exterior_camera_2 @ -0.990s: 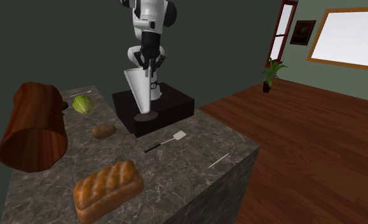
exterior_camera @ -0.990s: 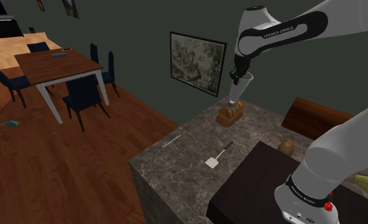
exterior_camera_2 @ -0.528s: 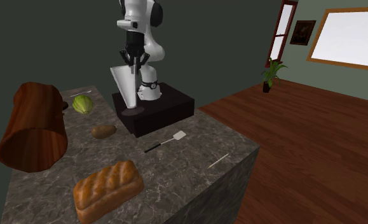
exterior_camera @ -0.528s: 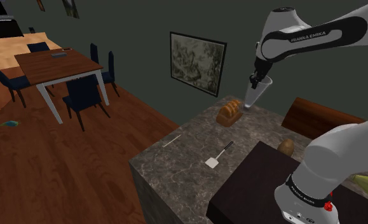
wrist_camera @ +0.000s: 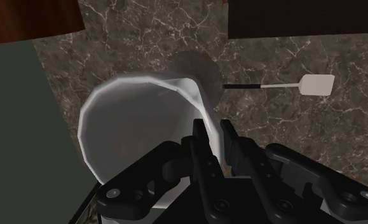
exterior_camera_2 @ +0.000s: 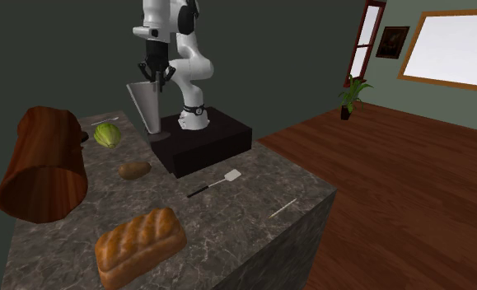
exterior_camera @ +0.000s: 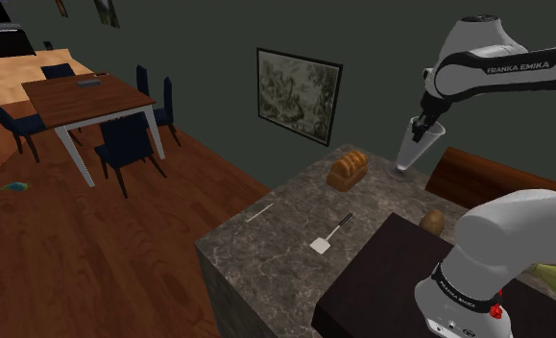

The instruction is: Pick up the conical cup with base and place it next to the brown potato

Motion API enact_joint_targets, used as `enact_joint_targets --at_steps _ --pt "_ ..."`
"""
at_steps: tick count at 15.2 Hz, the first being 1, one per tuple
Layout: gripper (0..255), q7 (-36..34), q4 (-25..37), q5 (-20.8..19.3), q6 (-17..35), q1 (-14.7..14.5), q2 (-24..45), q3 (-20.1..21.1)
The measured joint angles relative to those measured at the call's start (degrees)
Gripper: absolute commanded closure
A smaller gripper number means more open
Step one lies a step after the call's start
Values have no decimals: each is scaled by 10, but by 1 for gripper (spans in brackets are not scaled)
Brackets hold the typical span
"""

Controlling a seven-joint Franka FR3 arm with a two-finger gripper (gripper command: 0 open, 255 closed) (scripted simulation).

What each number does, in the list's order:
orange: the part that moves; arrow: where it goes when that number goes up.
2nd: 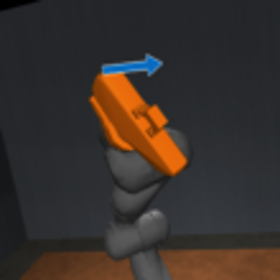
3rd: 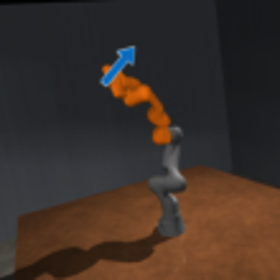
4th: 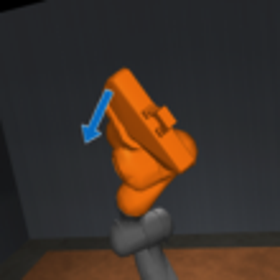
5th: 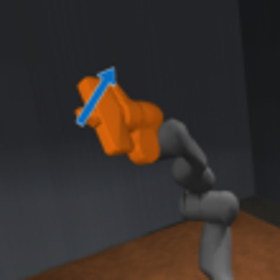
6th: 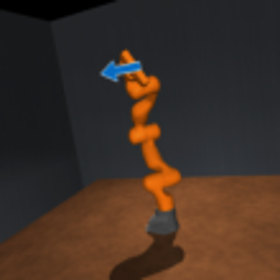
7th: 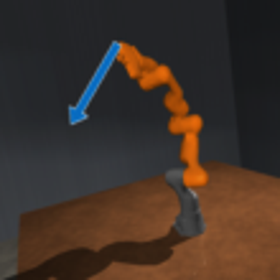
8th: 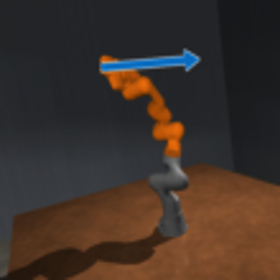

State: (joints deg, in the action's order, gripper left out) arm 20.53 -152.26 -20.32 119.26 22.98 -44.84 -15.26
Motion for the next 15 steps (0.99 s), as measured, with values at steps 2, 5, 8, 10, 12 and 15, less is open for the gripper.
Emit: enact_joint_targets --at_steps 2,5,8,10,12,15 --pt "255 25 -18 -13 -15 18 -37 -17" --pt "255 67 -36 -35 -37 47 -86 -47" --pt "255 110 -46 -58 -58 77 -126 -78" --pt "255 140 -52 -74 -72 98 -151 -100" --pt "255 168 -54 -91 -79 116 -167 -123" --pt "255 216 -45 -114 -101 145 -190 -157"
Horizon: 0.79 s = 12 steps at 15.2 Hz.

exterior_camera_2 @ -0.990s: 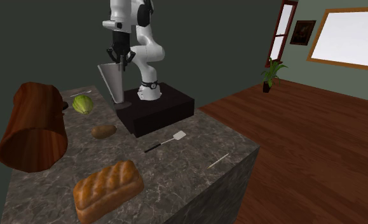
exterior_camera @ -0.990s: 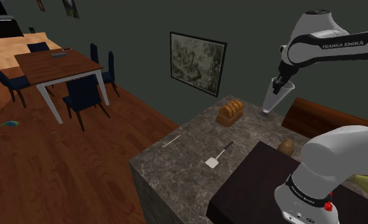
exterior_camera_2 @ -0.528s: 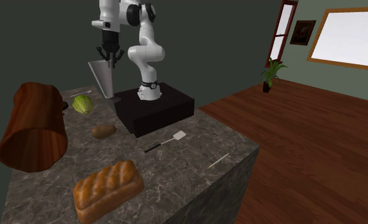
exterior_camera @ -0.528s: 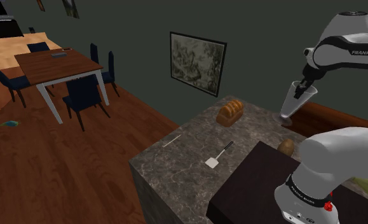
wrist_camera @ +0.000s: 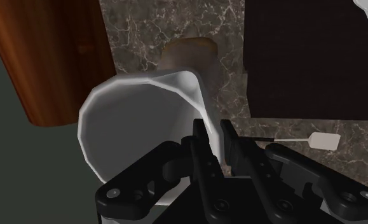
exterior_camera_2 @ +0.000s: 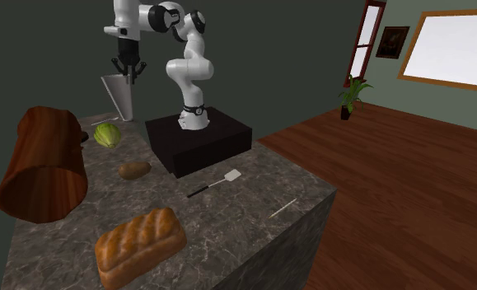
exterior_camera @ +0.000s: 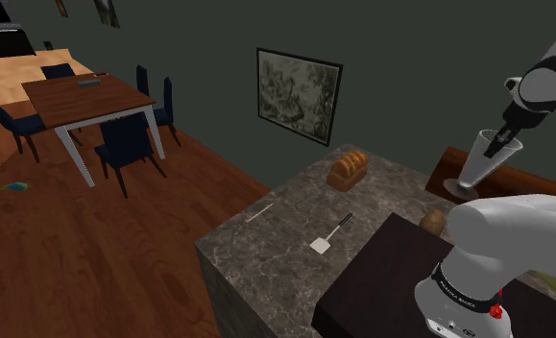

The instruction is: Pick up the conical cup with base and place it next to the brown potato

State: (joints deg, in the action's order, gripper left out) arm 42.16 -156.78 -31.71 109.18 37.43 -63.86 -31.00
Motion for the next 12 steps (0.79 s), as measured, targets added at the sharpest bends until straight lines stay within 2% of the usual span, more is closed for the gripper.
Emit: enact_joint_targets --at_steps 7,12 --pt "255 111 42 -57 -30 50 -21 -91" --pt "255 173 81 -90 -35 62 -14 -151"
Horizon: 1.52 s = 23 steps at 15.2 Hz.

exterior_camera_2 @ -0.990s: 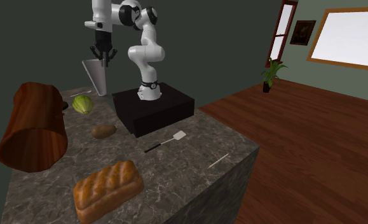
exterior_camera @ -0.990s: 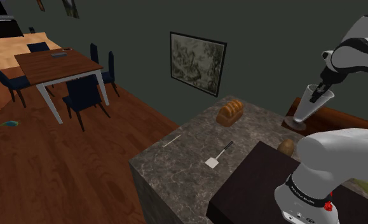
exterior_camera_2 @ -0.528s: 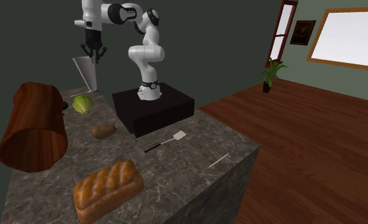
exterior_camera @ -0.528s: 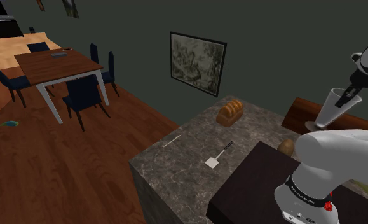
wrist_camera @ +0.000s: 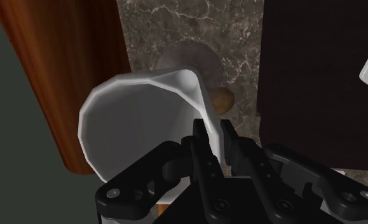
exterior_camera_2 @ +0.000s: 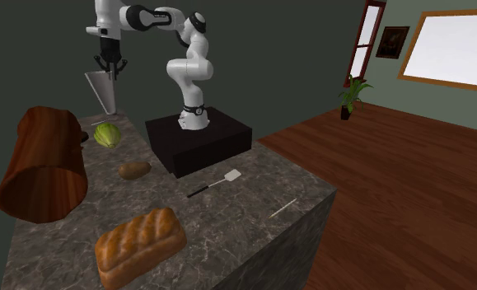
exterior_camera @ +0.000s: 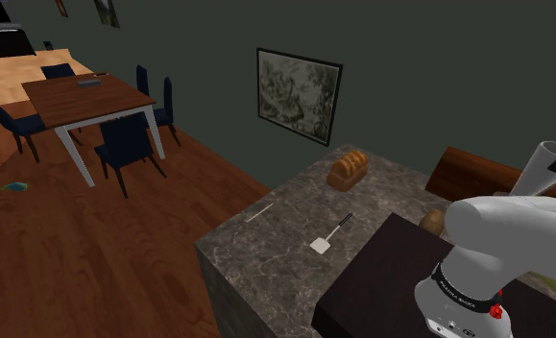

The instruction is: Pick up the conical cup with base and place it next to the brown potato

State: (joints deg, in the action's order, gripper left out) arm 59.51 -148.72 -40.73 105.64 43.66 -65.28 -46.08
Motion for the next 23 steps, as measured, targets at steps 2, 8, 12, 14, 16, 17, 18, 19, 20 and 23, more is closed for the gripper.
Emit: enact_joint_targets --at_steps 2,8,12,14,16,17,18,19,20,23 --pt "255 6 -5 -12 11 3 2 -16" --pt "255 4 -39 -44 50 11 5 -53" --pt "255 3 -59 -66 75 17 8 -77" --pt "255 -1 -70 -77 90 18 12 -89" --pt "255 -2 -80 -91 104 21 16 -104" --pt "255 -3 -85 -96 111 21 18 -110" --pt "255 -5 -90 -104 120 22 21 -118" --pt "255 -5 -93 -110 127 22 24 -126" --pt "255 -7 -99 -117 134 23 26 -133" --pt "255 -10 -107 -138 158 20 39 -158"
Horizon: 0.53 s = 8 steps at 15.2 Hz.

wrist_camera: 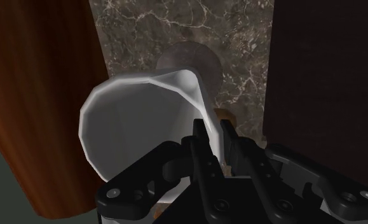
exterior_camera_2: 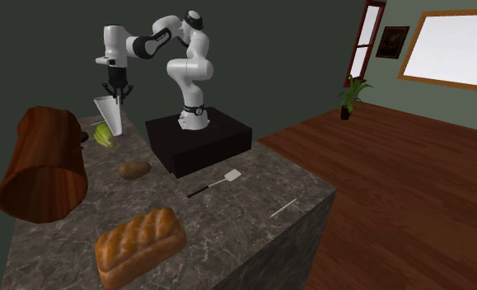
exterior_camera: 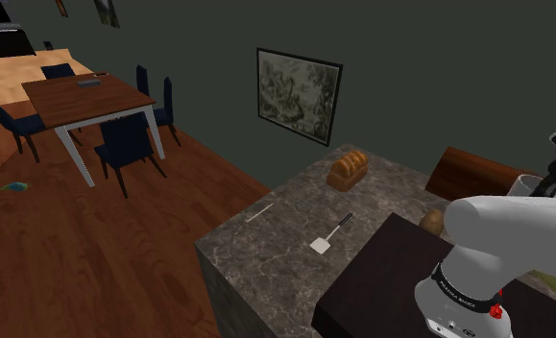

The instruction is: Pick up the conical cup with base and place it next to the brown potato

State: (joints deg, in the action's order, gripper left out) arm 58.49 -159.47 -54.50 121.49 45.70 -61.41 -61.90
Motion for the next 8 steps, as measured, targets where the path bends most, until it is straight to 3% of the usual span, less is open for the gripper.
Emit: enact_joint_targets --at_steps 8 --pt "255 -15 -22 -62 69 -13 39 -74"
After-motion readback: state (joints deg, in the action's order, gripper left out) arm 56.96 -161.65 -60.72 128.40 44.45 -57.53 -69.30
